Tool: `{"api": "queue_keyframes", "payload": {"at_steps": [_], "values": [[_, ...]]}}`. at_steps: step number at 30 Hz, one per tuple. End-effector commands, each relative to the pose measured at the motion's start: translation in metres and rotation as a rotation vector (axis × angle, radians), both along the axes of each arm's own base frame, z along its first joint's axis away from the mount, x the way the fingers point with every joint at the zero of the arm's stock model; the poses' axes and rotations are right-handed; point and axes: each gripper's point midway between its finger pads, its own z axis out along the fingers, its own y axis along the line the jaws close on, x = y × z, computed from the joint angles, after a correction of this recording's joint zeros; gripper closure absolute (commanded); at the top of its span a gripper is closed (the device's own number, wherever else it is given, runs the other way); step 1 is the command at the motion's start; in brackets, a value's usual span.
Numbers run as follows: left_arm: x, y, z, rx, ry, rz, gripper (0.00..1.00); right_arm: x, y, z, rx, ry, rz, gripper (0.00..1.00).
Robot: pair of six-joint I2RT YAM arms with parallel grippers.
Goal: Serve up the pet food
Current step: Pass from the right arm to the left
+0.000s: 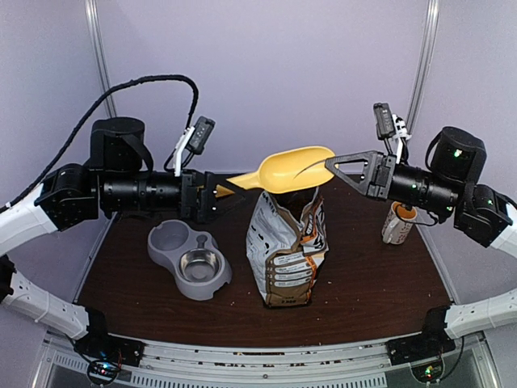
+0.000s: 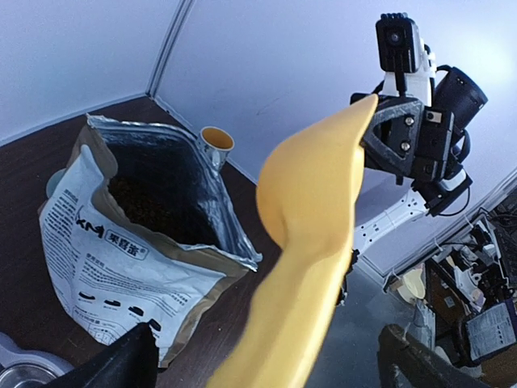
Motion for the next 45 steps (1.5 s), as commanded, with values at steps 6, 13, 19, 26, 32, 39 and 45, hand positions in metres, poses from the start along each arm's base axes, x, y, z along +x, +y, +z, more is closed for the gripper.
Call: {"api": "queue_keyframes", "payload": {"at_steps": [6, 13, 19, 26, 32, 39, 45], "values": [[-0.02, -0.004, 0.053, -0.203, -0.038, -0.117, 0.02, 0.0, -0.004, 0.02, 0.026, -0.016, -0.015, 1.0], [-0.028, 0.003, 0.063, -0.252, -0.035, -0.137, 0.03, 0.005, -0.006, 0.023, 0.064, -0.011, -0.048, 1.0], [-0.029, 0.008, 0.066, -0.269, -0.037, -0.127, 0.02, 0.008, -0.01, 0.023, 0.133, 0.015, -0.066, 1.0], [-0.026, 0.01, 0.066, -0.279, -0.037, -0.107, 0.02, 0.014, -0.018, 0.016, 0.112, 0.05, -0.122, 1.0], [-0.017, 0.008, 0.06, -0.255, -0.031, -0.063, 0.02, 0.014, -0.016, 0.01, 0.094, 0.062, -0.117, 1.0], [-0.013, 0.005, 0.058, -0.248, -0.035, -0.051, 0.22, 0.016, -0.012, 0.003, 0.077, 0.075, -0.114, 1.0], [-0.01, 0.004, 0.054, -0.225, -0.035, -0.038, 0.37, 0.016, -0.01, 0.0, 0.07, 0.087, -0.113, 1.0]]}}
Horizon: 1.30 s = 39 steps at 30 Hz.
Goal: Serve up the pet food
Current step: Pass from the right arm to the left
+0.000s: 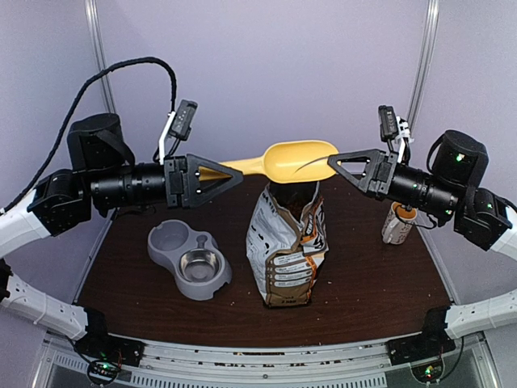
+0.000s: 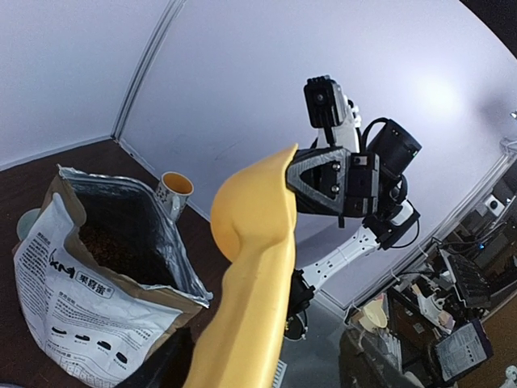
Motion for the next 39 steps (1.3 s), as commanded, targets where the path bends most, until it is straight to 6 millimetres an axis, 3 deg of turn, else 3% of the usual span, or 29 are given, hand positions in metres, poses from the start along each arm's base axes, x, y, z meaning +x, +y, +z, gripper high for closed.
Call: {"api": "queue_keyframes", "payload": {"at_steps": [1, 5, 8, 10, 20, 29, 34, 39], "values": [[0.005, 0.001, 0.012, -0.027, -0.029, 0.024, 0.34, 0.005, -0.002, 0.0, 0.001, 0.009, -0.033, 1.0], [0.01, 0.007, 0.011, -0.027, -0.034, 0.068, 0.23, 0.004, -0.005, 0.001, 0.009, 0.01, -0.035, 1.0], [0.009, 0.007, 0.014, -0.041, -0.045, 0.066, 0.08, 0.003, -0.008, 0.002, 0.01, 0.011, -0.042, 1.0], [0.007, 0.007, 0.017, -0.051, -0.051, 0.054, 0.07, 0.004, -0.008, 0.0, 0.008, 0.015, -0.047, 1.0], [0.007, 0.006, 0.017, -0.064, -0.054, 0.052, 0.42, 0.005, -0.007, -0.006, 0.0, 0.032, -0.047, 1.0], [0.01, 0.01, 0.015, -0.063, -0.058, 0.075, 0.13, 0.003, -0.004, -0.007, 0.029, 0.07, -0.017, 1.0], [0.008, 0.011, 0.014, -0.064, -0.058, 0.066, 0.11, 0.005, -0.003, -0.008, 0.045, 0.086, -0.015, 1.0], [0.006, 0.01, 0.014, -0.069, -0.057, 0.053, 0.32, 0.008, -0.004, -0.013, 0.042, 0.102, -0.024, 1.0]]}}
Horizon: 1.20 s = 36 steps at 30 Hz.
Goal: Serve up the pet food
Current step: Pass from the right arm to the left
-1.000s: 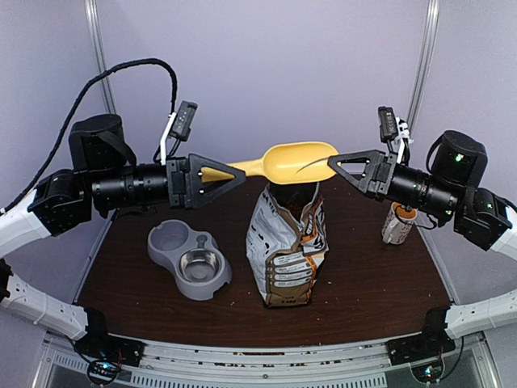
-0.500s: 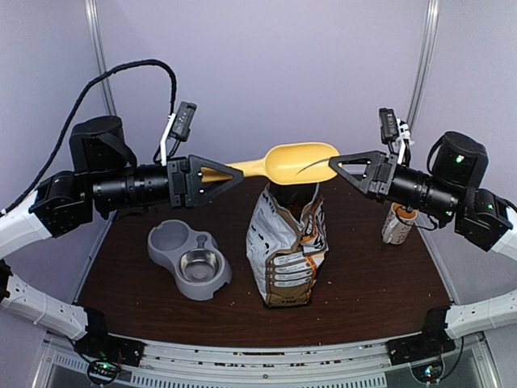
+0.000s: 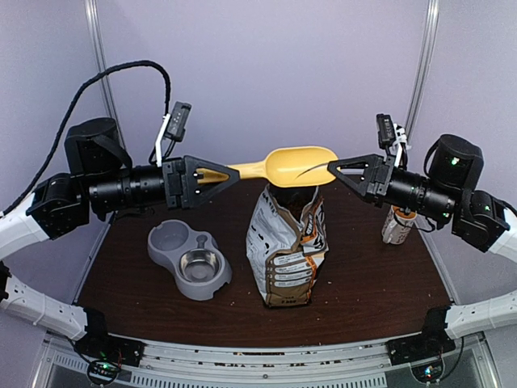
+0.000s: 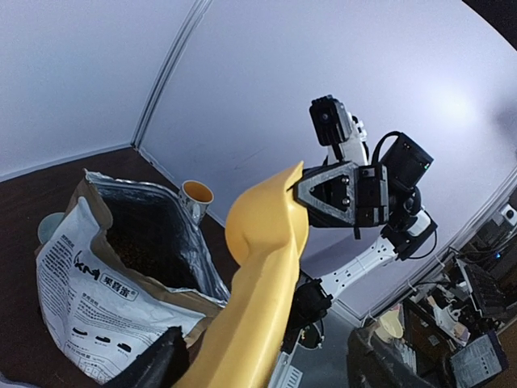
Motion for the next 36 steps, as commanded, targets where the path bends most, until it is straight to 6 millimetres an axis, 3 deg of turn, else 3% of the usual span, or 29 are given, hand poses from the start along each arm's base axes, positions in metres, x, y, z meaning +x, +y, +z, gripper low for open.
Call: {"api": "queue_keyframes", "payload": {"at_steps": [1, 7, 13, 31, 36], "values": [[-0.005, 0.003, 0.019, -0.072, -0.041, -0.018, 0.36, 0.004, -0.001, 0.0, 0.024, 0.01, -0.012, 1.0], [-0.005, 0.001, 0.017, -0.069, -0.037, -0.022, 0.55, 0.005, 0.001, -0.005, 0.018, 0.029, -0.003, 1.0], [-0.004, 0.001, 0.017, -0.067, -0.036, -0.02, 0.6, 0.004, 0.005, -0.009, 0.013, 0.041, 0.02, 1.0], [-0.003, -0.006, 0.014, -0.059, -0.031, -0.028, 0.42, 0.002, 0.016, -0.008, 0.016, 0.044, 0.069, 1.0], [-0.002, -0.006, 0.015, -0.064, -0.037, -0.026, 0.47, 0.003, 0.018, -0.012, 0.007, 0.053, 0.074, 1.0]]}}
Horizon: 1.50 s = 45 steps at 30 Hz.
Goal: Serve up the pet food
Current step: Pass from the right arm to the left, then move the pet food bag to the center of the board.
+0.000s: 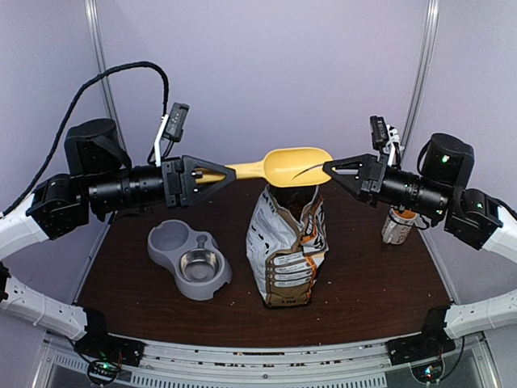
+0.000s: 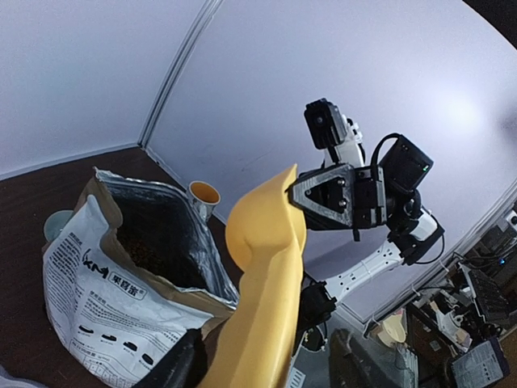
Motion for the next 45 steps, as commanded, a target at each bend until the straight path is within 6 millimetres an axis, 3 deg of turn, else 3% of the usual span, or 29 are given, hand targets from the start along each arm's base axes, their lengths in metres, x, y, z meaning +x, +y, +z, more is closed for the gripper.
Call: {"api": "queue_keyframes", "payload": {"at_steps": [1, 8, 13, 17, 22, 26, 31, 35, 45], "values": [[-0.006, -0.01, 0.017, -0.067, -0.04, -0.045, 0.5, -0.003, 0.01, -0.004, -0.003, 0.002, 0.041, 1.0], [-0.005, -0.011, 0.013, -0.056, -0.027, -0.043, 0.69, -0.003, 0.008, -0.005, -0.013, 0.001, 0.037, 1.0], [0.003, -0.007, 0.005, -0.029, -0.01, 0.003, 0.74, 0.001, 0.004, -0.012, -0.055, -0.004, 0.003, 0.98], [0.014, 0.001, 0.004, -0.046, 0.014, 0.049, 0.78, 0.008, -0.006, -0.017, -0.135, -0.019, -0.053, 0.76], [0.029, 0.014, 0.01, -0.073, 0.022, 0.115, 0.79, 0.019, -0.034, -0.033, -0.302, -0.02, -0.182, 0.46], [0.04, 0.031, 0.011, -0.1, 0.023, 0.171, 0.78, 0.028, -0.053, -0.056, -0.472, 0.016, -0.265, 0.36], [0.052, 0.047, 0.004, -0.06, 0.037, 0.211, 0.77, 0.039, -0.055, -0.071, -0.638, 0.051, -0.3, 0.28], [0.061, 0.057, 0.0, -0.052, 0.046, 0.229, 0.77, 0.049, -0.046, -0.079, -0.742, 0.076, -0.323, 0.27], [0.061, 0.059, -0.008, -0.055, 0.044, 0.198, 0.77, 0.075, -0.023, -0.091, -0.916, 0.102, -0.373, 0.35]]}}
